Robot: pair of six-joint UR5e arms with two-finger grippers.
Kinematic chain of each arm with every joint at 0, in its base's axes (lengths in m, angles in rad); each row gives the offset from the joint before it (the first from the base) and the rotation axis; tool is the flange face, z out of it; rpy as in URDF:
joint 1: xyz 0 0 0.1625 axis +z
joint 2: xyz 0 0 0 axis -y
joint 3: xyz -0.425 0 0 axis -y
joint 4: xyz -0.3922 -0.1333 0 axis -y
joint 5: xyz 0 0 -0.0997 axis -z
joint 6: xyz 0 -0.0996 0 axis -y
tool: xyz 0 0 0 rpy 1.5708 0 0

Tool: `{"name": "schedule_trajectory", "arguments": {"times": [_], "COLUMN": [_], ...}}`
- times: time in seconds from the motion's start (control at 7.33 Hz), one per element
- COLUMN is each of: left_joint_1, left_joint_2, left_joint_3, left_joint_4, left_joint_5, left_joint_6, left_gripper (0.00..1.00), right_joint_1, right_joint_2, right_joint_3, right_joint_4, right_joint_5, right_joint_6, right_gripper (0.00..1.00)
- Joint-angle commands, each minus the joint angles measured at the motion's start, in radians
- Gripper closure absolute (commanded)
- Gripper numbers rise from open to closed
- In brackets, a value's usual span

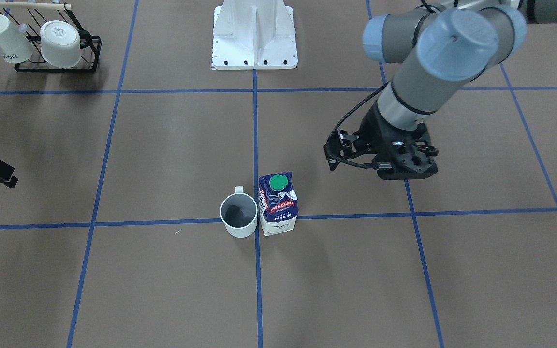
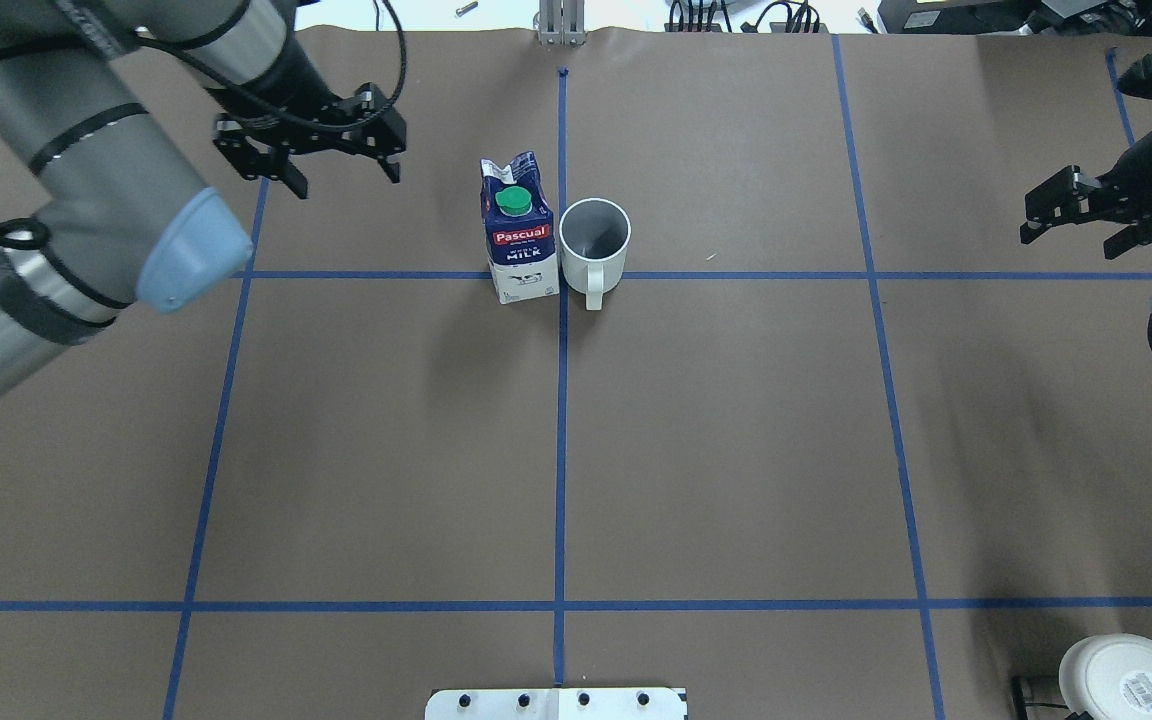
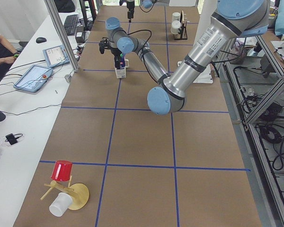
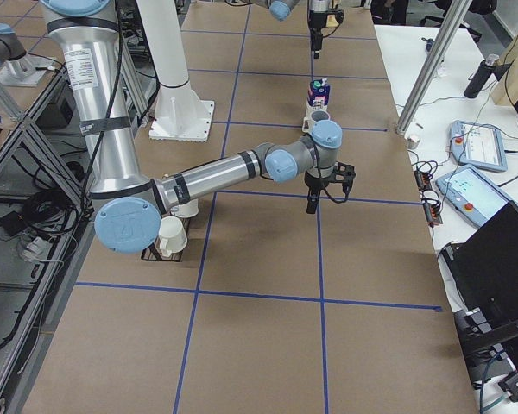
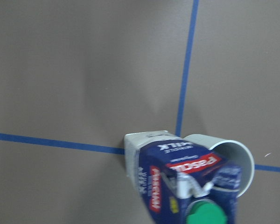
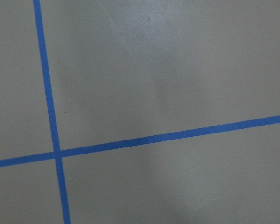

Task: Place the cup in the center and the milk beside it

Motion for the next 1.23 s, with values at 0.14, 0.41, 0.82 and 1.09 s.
{"name": "schedule_trajectory", "arguments": {"times": [0.14, 0.41, 0.82, 1.09], "left_joint_1": [-0.239, -0.418, -0.522, -0.560], "left_joint_2": [0.365, 0.617, 0.751, 0.751], "left_joint_3": [-0.123, -0.053, 0.061, 0.092], "left_joint_4": [0.029, -0.109, -0.174, -0.218], "left_joint_5": [-0.090, -0.026, -0.023, -0.007], "left_joint_6": [0.378, 0.696, 0.812, 0.816], "left_gripper": [0.01, 0.01, 0.01, 0.01], "right_joint_1": [0.159, 0.213, 0.222, 0.236], "right_joint_2": [0.002, -0.059, -0.167, -0.175], "right_joint_3": [-0.117, -0.106, -0.120, -0.128], "right_joint_4": [0.022, 0.028, 0.172, 0.126], "right_joint_5": [-0.029, 0.095, 0.097, 0.086], "right_joint_6": [-0.270, -0.370, -0.378, -0.376], "right_gripper": [0.00, 0.00, 0.00, 0.00]}}
